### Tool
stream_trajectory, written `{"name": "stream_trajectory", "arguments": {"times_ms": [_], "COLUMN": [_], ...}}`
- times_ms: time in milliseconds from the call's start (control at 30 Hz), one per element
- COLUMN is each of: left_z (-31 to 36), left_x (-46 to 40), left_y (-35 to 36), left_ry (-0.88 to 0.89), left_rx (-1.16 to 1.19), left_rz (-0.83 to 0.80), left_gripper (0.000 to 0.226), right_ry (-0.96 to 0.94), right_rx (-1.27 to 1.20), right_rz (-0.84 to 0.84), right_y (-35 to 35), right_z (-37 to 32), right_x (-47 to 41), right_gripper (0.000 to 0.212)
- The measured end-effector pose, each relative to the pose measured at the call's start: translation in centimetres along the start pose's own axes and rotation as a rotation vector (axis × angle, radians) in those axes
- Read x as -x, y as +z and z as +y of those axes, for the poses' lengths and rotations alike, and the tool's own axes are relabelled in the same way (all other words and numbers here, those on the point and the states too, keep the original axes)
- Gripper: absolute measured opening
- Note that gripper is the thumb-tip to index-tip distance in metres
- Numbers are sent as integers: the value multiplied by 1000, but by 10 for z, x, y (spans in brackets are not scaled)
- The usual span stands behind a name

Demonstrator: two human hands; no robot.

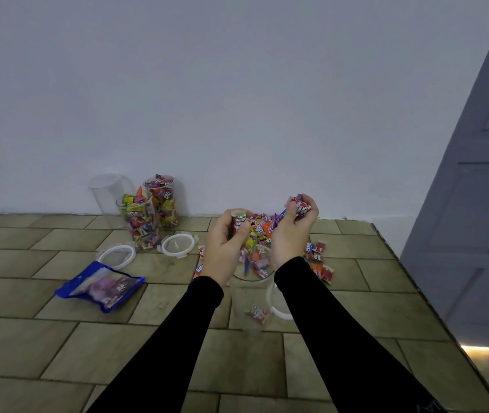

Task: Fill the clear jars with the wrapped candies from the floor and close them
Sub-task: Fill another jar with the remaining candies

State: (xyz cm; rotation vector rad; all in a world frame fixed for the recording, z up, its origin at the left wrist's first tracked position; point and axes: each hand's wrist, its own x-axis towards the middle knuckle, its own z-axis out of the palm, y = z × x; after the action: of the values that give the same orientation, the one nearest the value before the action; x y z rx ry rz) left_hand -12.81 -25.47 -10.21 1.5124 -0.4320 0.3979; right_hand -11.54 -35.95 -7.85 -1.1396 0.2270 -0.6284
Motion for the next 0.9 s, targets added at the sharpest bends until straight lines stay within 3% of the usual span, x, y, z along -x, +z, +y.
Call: {"name": "stream_trajectory", "arguments": {"times_ms": [333, 533, 667, 767, 900], "left_z": [2, 2, -5, -16, -23], "left_x": [0, 0, -1, 11, 30], "left_y": [-2, -3, -6, -6, 2], "left_ry": [-58, -18, 22, -82, -413], "left_rx": [49, 115, 146, 146, 250], "left_rz": [-33, -92, 33, 120, 87], "left_gripper": [20, 23, 32, 50, 67], "right_ry": [2, -10, -13, -35, -18], "right_rx": [-17, 4, -1, -13, -16], "right_rz": [-11, -17, -12, -8, -29], "right_y": [2, 0, 1, 2, 4], "right_z": [4, 5, 3, 1, 5], "right_x": [-4, -5, -4, -3, -4], "right_gripper": [17, 24, 19, 18, 13]}}
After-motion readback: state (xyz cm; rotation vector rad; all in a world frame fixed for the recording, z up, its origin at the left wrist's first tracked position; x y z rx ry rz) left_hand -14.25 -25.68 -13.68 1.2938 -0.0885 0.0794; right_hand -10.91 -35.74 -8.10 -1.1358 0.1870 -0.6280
